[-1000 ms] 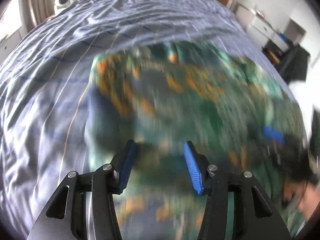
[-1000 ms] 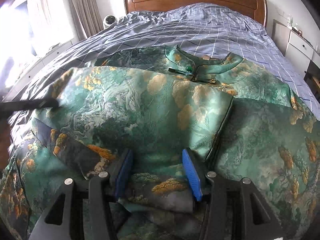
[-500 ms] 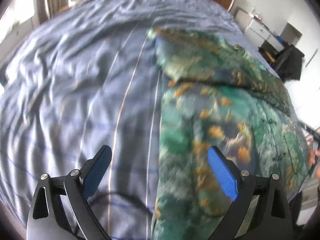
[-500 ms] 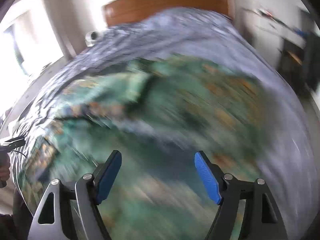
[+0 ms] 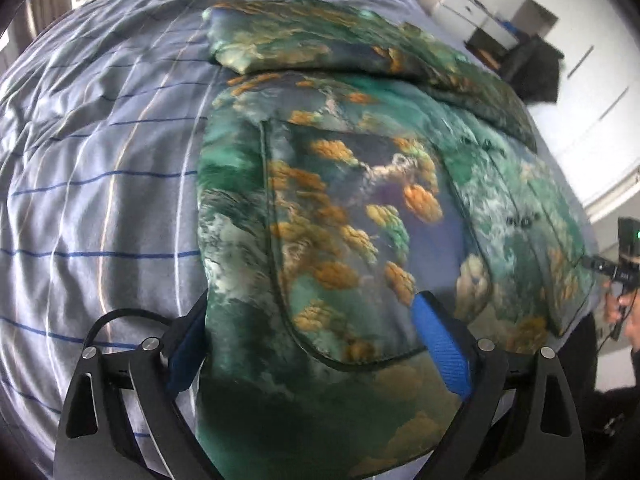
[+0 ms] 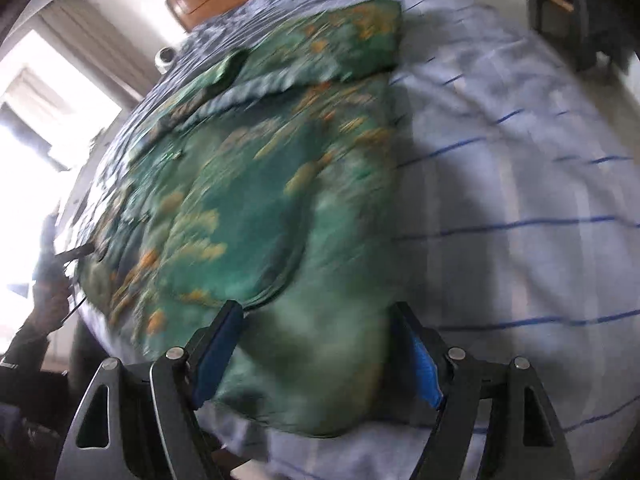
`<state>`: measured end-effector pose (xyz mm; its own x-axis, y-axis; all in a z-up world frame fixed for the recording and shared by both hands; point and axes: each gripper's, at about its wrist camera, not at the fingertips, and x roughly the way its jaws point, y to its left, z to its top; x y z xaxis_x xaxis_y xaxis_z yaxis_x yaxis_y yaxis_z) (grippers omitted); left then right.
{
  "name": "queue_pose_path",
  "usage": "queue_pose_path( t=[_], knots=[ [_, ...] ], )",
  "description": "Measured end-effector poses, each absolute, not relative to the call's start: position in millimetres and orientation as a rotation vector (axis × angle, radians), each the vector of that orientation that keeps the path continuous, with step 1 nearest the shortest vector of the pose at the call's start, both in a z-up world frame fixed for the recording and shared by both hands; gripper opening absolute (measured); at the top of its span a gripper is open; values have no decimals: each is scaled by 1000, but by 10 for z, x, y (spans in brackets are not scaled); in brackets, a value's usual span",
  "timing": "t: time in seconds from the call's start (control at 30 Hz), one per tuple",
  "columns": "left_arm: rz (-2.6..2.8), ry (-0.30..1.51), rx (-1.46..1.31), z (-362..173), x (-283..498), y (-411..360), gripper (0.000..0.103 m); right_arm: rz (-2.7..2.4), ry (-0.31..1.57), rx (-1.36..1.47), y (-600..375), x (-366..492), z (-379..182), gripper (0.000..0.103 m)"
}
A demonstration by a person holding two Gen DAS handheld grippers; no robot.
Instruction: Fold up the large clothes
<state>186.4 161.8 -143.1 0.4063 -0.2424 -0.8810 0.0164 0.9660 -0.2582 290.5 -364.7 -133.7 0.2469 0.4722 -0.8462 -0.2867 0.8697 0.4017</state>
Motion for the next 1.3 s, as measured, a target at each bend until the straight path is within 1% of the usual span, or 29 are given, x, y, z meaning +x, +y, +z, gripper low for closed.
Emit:
queue_pose_path(
  t=[0.03, 0.1, 0.17, 0.2, 0.23, 0.27, 0.3, 0.33, 0.37, 0.4, 0.43, 0.5, 0.6, 0.73, 0.93, 1.07, 1.17, 1.3],
  knots=[
    [-164, 1148, -226, -1449, 1852, 1634, 93, 529, 1218, 158, -3589, 2898, -1335, 79],
    [-155, 1175, -242, -1487, 1844, 1664, 88, 538, 1222, 134, -3541, 2888, -1343, 79],
    [-141, 1202, -245, -1512, 1823, 1690, 78, 532, 1246, 138, -3525, 2915, -1366, 79],
    [-137, 1200, -235, -1494, 1805, 1681, 73, 527, 1260, 143, -3523, 2924, -1360, 77],
    [-133, 1198, -226, -1475, 1785, 1672, 58, 523, 1270, 148, -3525, 2935, -1341, 68],
    [-129, 1197, -219, -1452, 1771, 1662, 40, 521, 1275, 144, -3508, 2949, -1317, 58],
    [-128, 1196, -218, -1425, 1760, 1658, 34, 521, 1274, 134, -3493, 2952, -1280, 40],
    [-132, 1195, -235, -1388, 1747, 1664, 27, 518, 1269, 124, -3475, 2960, -1244, 30],
    [-133, 1193, -253, -1357, 1736, 1674, 23, 517, 1265, 115, -3442, 2967, -1209, 26],
    [-131, 1190, -266, -1329, 1719, 1689, 22, 519, 1260, 109, -3429, 2971, -1164, 20],
    [-132, 1184, -283, -1288, 1682, 1712, 20, 526, 1250, 101, -3395, 2965, -1096, 18],
    [-136, 1180, -307, -1229, 1606, 1754, 20, 531, 1232, 75, -3345, 2946, -982, 17],
    [-154, 1184, -320, -1143, 1419, 1792, 19, 546, 1219, 59, -3343, 2905, -852, 16],
    [-171, 1229, -299, -1168, 1123, 1747, 19, 564, 1240, 47, -3416, 2742, -774, 16],
    [-194, 1308, -315, -1231, 548, 1755, 19, 572, 1331, 104, -3652, 2250, -855, 15],
    [-219, 1354, -302, -1134, 195, 1740, 19, 622, 1375, 127, -3733, 1919, -745, 14],
    [-241, 1311, -372, -878, 210, 1844, 19, 680, 1365, 209, -3801, 1815, -531, 14],
    [-259, 1193, -504, -499, 598, 2078, 19, 715, 1256, 355, -3893, 2131, -181, 13]
  ],
)
